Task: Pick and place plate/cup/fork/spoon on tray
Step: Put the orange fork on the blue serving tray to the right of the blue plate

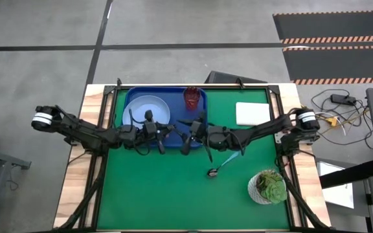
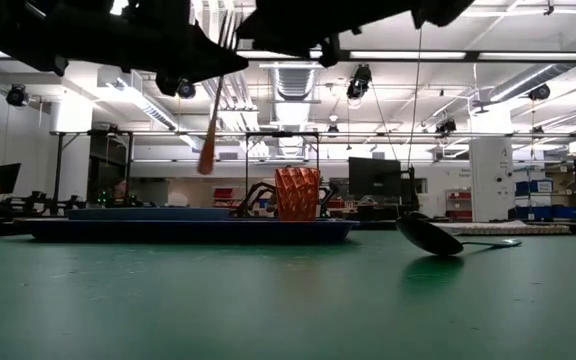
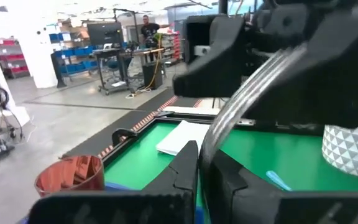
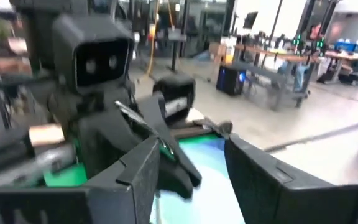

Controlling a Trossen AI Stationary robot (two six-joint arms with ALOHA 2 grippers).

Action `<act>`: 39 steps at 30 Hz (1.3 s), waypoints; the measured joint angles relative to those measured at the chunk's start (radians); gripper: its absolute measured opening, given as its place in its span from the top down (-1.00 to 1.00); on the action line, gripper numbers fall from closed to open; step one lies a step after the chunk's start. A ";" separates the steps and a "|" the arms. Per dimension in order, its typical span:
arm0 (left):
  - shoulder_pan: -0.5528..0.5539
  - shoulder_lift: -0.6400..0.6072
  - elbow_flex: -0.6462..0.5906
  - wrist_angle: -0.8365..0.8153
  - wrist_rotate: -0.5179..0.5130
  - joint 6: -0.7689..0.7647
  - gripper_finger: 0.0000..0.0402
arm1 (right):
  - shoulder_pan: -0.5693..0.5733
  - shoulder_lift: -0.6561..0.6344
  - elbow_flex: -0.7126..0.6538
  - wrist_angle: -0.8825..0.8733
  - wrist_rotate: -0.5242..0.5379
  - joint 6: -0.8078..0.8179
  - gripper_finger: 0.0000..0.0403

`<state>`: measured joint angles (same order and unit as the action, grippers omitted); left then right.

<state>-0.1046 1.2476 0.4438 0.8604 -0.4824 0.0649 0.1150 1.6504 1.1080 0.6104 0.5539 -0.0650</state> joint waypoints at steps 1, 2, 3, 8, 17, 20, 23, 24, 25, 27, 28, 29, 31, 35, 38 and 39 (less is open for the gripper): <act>0.005 0.000 0.000 0.003 0.005 -0.018 1.00 | -0.002 -0.013 0.000 -0.046 0.000 0.012 0.16; 0.010 0.000 0.000 0.005 0.011 -0.041 1.00 | -0.003 -0.023 0.000 -0.087 -0.001 0.024 0.16; 0.015 0.000 -0.001 0.012 0.014 -0.064 1.00 | -0.004 -0.031 0.000 -0.120 -0.001 0.032 0.16; 0.039 0.000 -0.022 0.048 0.020 -0.112 1.00 | -0.005 -0.079 -0.002 -0.283 -0.003 0.073 0.15; 0.060 0.000 -0.037 0.068 0.044 -0.139 1.00 | -0.038 -0.082 -0.028 -0.464 -0.207 0.205 0.15; 0.060 0.000 -0.036 0.076 0.075 -0.138 1.00 | -0.066 -0.050 -0.030 -0.441 -0.299 0.204 0.15; 0.060 0.000 -0.036 0.077 0.084 -0.137 1.00 | -0.096 -0.021 -0.031 -0.351 -0.345 0.182 0.15; 0.060 -0.001 -0.036 0.079 0.089 -0.136 1.00 | -0.107 -0.013 -0.031 -0.325 -0.380 0.175 0.15; 0.060 -0.001 -0.036 0.082 0.101 -0.133 1.00 | -0.119 -0.008 -0.031 -0.304 -0.420 0.171 0.15; 0.060 -0.001 -0.036 0.084 0.129 -0.123 1.00 | -0.139 0.008 -0.028 -0.257 -0.487 0.164 0.15; 0.060 -0.001 -0.036 0.091 0.143 -0.114 1.00 | -0.150 0.011 -0.028 -0.239 -0.516 0.162 0.15; 0.060 -0.001 -0.036 0.097 0.155 -0.112 1.00 | -0.157 0.017 -0.028 -0.222 -0.537 0.162 0.15; 0.059 -0.001 -0.036 0.105 0.171 -0.111 1.00 | -0.170 0.030 -0.027 -0.180 -0.578 0.158 0.15; 0.060 -0.001 -0.036 0.101 0.174 -0.111 1.00 | -0.178 0.067 -0.025 -0.126 -0.669 0.143 0.15; 0.059 -0.001 -0.036 0.102 0.174 -0.111 1.00 | -0.176 0.085 -0.012 -0.117 -0.680 0.143 0.19; 0.060 -0.001 -0.036 0.102 0.174 -0.111 1.00 | -0.176 0.087 -0.007 -0.114 -0.681 0.143 0.21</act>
<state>-0.0450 1.2469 0.4080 0.9625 -0.3080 -0.0460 -0.0610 1.7372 1.1007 0.4960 -0.1275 0.0782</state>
